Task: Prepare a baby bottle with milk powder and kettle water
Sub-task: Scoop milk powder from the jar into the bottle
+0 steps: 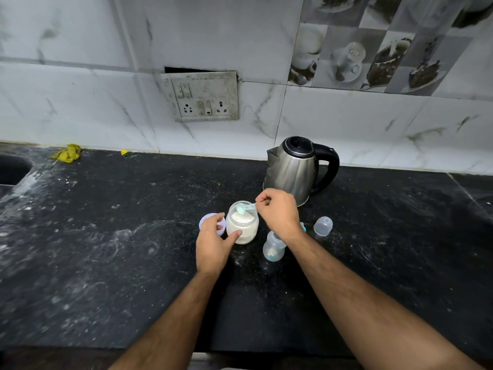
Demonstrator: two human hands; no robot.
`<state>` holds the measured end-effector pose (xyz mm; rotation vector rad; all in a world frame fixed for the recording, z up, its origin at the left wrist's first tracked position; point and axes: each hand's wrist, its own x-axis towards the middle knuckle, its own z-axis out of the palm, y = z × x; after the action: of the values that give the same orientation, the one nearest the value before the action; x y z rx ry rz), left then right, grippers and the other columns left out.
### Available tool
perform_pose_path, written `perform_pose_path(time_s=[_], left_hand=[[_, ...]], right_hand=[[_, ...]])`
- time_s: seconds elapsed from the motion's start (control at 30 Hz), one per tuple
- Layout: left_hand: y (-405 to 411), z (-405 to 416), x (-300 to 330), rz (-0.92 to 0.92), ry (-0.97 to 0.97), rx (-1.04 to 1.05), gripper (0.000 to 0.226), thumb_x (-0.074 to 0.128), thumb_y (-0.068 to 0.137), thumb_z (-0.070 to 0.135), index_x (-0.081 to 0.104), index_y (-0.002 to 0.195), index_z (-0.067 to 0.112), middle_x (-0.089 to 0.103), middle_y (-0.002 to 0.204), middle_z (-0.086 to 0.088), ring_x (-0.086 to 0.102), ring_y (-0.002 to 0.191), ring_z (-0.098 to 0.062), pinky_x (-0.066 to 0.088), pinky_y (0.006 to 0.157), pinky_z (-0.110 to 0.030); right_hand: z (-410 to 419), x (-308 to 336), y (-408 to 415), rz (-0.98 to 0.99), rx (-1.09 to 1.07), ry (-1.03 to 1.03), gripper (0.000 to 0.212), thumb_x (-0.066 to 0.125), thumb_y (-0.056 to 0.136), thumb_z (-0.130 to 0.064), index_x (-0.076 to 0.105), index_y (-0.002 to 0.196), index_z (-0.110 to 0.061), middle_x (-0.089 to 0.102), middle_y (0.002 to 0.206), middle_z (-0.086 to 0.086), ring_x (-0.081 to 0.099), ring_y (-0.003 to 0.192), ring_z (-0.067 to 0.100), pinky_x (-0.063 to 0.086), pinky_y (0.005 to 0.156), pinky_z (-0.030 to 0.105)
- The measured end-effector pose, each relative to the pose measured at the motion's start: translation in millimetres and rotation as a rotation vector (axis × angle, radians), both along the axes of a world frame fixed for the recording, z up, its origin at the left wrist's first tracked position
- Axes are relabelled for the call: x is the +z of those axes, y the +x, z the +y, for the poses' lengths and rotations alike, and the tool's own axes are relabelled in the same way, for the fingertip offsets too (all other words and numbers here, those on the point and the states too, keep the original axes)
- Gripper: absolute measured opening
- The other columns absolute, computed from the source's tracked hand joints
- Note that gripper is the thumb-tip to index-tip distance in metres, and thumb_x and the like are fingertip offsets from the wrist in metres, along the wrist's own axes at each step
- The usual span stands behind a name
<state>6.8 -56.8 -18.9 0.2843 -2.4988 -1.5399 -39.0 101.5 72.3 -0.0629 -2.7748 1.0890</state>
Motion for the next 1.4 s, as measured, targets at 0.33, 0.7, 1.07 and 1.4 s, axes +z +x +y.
perform_pose_path(time_s=[0.33,0.7,1.07,1.4], left_hand=[[-16.1,2.0,9.6,-0.042,-0.039,-0.196,0.082,0.089,0.057,0.036,0.045,0.125,0.045,0.059,0.112,0.030,0.054,0.106,0.007,0.047,0.085,-0.027],[-28.6,5.2,10.2,-0.073,-0.081,-0.141,0.081,0.090,0.059,0.032,0.046,0.126,0.037,0.063,0.102,0.020,0.062,0.103,-0.011,0.053,0.084,-0.036],[-8.7,9.6,3.3,0.003,-0.161,0.063,0.086,0.089,0.066,0.038,0.045,0.139,0.023,0.056,0.128,0.005,0.053,0.121,-0.019,0.048,0.099,-0.043],[33.7,64.8,-28.3,-0.031,0.001,-0.231,0.073,0.086,0.069,0.039,0.054,0.133,0.024,0.060,0.124,0.016,0.057,0.107,0.001,0.049,0.095,-0.027]], right_hand=[[-36.4,-2.1,-17.9,-0.198,0.097,0.426,0.019,0.054,0.083,-0.011,0.071,0.079,-0.019,0.073,0.085,0.003,0.067,0.083,0.028,0.053,0.067,0.032],[-28.6,5.3,-11.9,-0.107,0.109,0.337,0.020,0.054,0.085,-0.019,0.069,0.073,-0.024,0.072,0.079,-0.005,0.064,0.079,0.023,0.047,0.062,0.030],[34.1,9.5,2.0,0.025,-0.062,-0.021,0.019,0.069,0.085,-0.039,0.072,0.072,-0.025,0.070,0.068,-0.012,0.064,0.069,0.008,0.053,0.066,0.030],[103.5,-17.5,15.3,0.035,-0.238,-0.229,0.016,0.071,0.084,-0.029,0.070,0.070,-0.021,0.068,0.066,-0.006,0.069,0.064,0.019,0.057,0.071,0.039]])
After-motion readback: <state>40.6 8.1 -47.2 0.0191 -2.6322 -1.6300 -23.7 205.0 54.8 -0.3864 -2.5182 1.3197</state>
